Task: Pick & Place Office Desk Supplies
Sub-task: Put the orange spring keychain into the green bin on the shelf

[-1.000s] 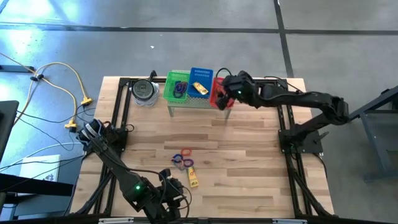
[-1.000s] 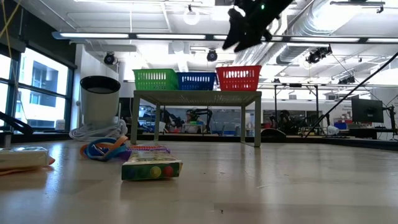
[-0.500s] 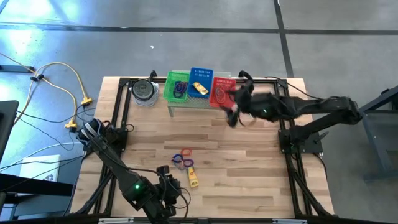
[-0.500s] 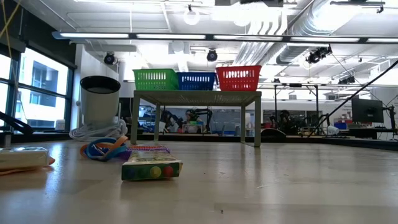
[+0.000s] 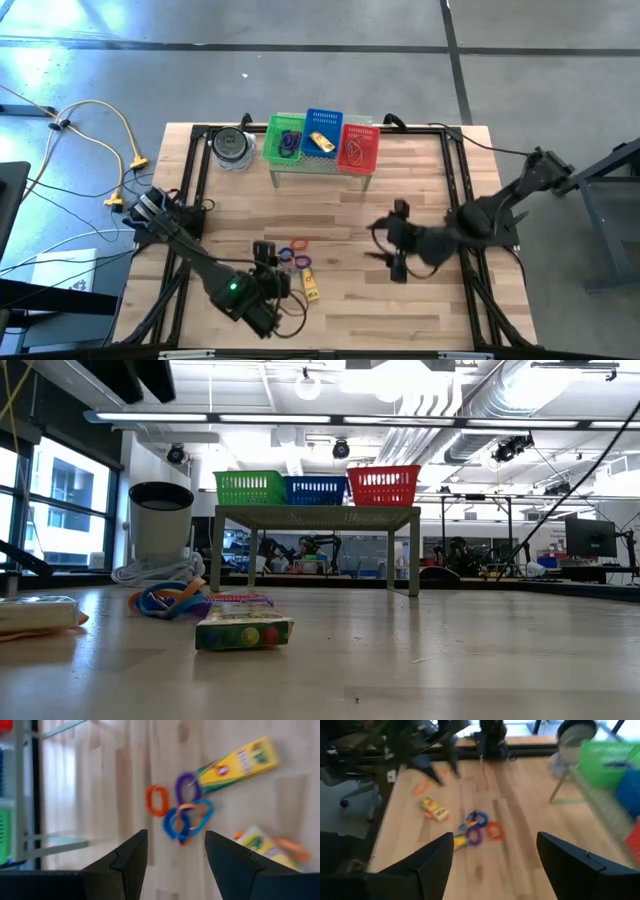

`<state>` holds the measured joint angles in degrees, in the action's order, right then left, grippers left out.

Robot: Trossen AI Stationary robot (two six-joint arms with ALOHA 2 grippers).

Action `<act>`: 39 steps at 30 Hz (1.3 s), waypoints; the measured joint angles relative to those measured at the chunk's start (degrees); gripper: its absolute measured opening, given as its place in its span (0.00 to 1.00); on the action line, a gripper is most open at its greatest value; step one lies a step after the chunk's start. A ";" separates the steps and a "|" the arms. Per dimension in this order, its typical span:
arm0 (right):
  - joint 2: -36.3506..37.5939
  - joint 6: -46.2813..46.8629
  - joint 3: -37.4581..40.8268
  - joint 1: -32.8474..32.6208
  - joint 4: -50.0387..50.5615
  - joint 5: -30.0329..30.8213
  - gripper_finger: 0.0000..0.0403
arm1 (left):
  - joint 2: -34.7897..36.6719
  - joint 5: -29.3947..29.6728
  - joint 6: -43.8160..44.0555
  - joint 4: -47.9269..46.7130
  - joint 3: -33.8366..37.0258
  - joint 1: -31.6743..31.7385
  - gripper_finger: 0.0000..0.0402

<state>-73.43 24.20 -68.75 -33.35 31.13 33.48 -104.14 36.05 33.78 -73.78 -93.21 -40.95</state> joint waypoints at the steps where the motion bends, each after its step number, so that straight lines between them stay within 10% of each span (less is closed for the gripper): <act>1: -0.92 2.27 0.00 -1.11 0.07 0.77 0.67 | 0.00 -0.23 -0.25 -0.94 0.00 0.57 0.47; 13: -14.67 34.38 0.00 -8.11 3.82 -2.83 0.63 | 0.00 -8.57 -1.03 -9.99 0.00 5.72 0.47; 22: -20.83 40.71 0.00 -7.78 8.16 -2.46 0.62 | -0.02 -11.43 -7.85 -12.54 0.00 6.04 0.47; 33: -25.35 41.19 0.00 -7.87 2.59 13.09 0.62 | 3.10 -13.48 -11.45 -13.79 0.14 10.49 0.47; 39: -28.58 38.78 0.00 -7.54 -0.58 12.62 0.62 | 13.25 -12.41 -16.59 3.36 9.61 13.30 0.47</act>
<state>-102.01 62.98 -68.75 -40.88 30.55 46.10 -90.89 23.64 17.19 -70.42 -83.60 -27.65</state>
